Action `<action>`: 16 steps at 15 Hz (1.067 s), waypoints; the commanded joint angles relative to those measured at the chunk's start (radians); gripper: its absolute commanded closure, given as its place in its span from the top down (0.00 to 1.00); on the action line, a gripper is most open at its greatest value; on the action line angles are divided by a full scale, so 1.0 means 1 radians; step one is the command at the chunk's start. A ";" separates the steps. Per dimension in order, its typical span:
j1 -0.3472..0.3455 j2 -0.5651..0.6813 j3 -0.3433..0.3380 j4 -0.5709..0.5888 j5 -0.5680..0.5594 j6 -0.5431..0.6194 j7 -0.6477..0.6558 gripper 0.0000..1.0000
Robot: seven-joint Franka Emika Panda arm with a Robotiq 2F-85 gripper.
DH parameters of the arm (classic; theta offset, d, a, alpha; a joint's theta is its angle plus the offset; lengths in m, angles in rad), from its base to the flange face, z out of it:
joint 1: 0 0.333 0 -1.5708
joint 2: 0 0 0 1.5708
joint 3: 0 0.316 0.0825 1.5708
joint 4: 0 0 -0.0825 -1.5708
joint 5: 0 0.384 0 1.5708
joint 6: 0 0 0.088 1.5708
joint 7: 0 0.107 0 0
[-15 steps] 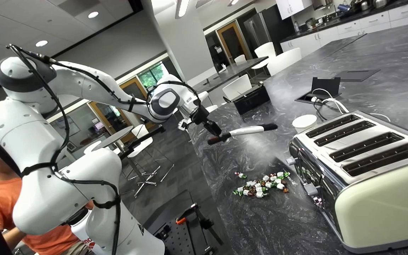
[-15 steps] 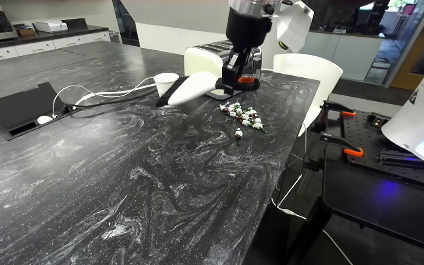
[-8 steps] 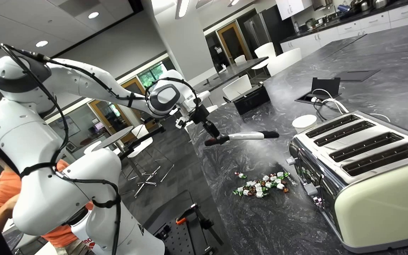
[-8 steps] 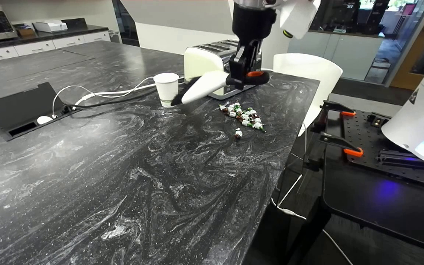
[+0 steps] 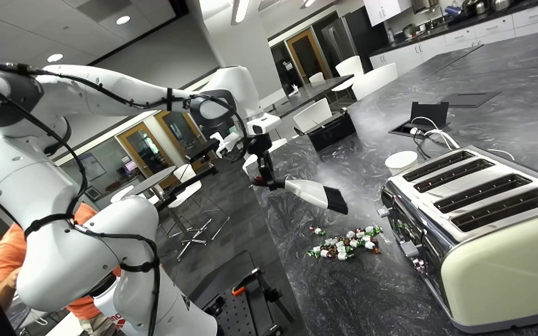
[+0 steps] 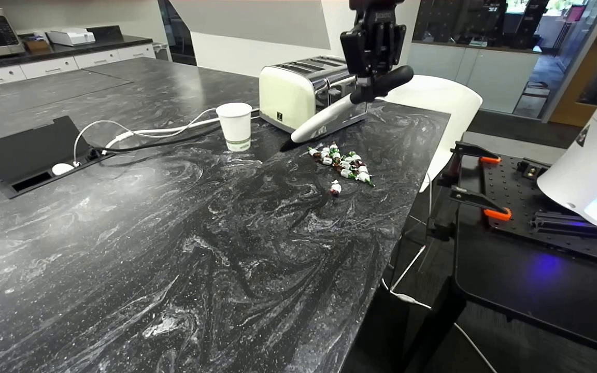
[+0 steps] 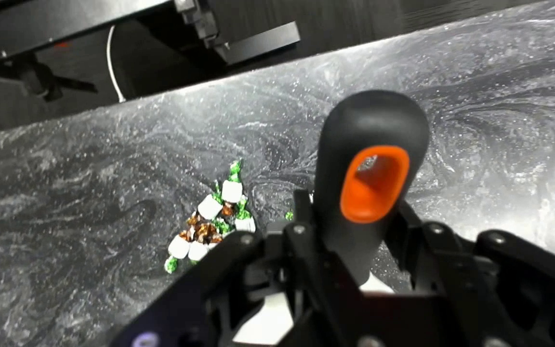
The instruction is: Sweep the candy forward
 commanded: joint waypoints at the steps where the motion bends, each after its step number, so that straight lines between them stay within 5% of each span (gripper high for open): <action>1: -0.058 0.097 -0.015 -0.002 0.147 -0.064 0.025 0.14; 9: -0.226 0.243 0.057 -0.048 0.254 -0.017 0.135 0.14; 16: -0.379 0.239 0.191 -0.054 0.294 0.010 0.173 0.14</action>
